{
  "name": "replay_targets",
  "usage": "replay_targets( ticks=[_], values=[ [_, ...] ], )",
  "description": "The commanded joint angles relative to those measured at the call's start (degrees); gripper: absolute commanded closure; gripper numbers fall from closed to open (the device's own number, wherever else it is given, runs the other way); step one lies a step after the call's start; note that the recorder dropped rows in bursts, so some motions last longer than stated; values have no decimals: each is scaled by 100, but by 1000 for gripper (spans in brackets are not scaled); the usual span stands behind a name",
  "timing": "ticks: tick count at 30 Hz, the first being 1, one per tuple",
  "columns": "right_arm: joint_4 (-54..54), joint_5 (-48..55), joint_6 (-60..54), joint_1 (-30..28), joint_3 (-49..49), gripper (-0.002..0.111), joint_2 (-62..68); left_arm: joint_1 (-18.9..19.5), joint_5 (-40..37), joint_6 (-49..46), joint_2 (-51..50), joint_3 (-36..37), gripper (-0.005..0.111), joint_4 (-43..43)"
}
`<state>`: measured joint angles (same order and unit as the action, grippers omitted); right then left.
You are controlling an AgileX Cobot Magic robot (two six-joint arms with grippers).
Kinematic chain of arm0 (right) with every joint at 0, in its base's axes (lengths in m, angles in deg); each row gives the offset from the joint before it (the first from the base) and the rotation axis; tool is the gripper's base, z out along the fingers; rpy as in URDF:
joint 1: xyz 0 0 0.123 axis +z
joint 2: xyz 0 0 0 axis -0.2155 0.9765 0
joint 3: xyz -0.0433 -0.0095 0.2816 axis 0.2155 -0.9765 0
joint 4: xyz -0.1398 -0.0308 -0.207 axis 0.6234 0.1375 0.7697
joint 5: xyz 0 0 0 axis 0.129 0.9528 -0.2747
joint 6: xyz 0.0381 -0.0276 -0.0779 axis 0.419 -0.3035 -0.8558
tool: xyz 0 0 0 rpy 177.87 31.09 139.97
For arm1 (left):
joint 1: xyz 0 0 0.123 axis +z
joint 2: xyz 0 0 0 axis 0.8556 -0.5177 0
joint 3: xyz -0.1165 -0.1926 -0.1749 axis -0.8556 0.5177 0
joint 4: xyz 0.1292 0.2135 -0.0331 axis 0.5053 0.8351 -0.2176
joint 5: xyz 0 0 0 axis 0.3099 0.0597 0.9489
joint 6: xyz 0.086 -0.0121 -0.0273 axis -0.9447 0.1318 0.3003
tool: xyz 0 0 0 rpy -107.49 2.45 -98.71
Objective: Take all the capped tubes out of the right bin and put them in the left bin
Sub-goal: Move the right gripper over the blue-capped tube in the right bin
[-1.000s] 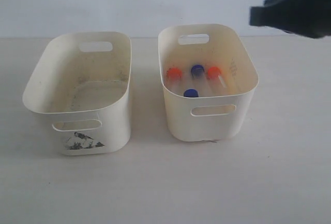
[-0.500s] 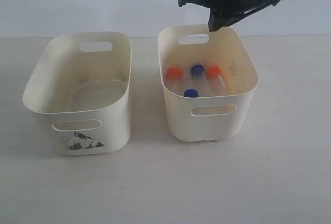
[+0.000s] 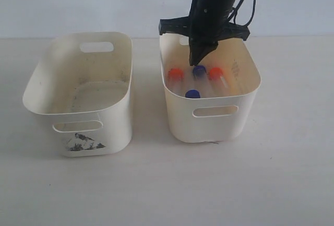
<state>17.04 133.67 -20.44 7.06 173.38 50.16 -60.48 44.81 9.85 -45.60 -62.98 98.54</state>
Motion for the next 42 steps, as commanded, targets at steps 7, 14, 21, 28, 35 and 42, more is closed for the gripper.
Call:
replay_targets(
  ticks=[7, 14, 21, 28, 35, 42],
  values=[
    [-231, 24, -43, 15, 64, 109, 69, -24, 20, 54, -3, -21, 102, -16],
    [-117, 24, -53, 36, 64, 109, 164, -24, 20, 54, -3, -21, 102, -16],
    [-92, 24, -53, 36, 64, 109, 331, -24, 20, 54, -3, -21, 102, -16],
    [-21, 24, -180, -118, 64, 109, 331, -24, 20, 54, -3, -21, 102, -16],
    [189, 24, -221, -122, 64, 109, 331, -24, 20, 54, -3, -21, 102, -16],
    [136, 24, -221, -122, -423, 109, 343, -24, 20, 54, -3, -21, 102, -16]
  ],
)
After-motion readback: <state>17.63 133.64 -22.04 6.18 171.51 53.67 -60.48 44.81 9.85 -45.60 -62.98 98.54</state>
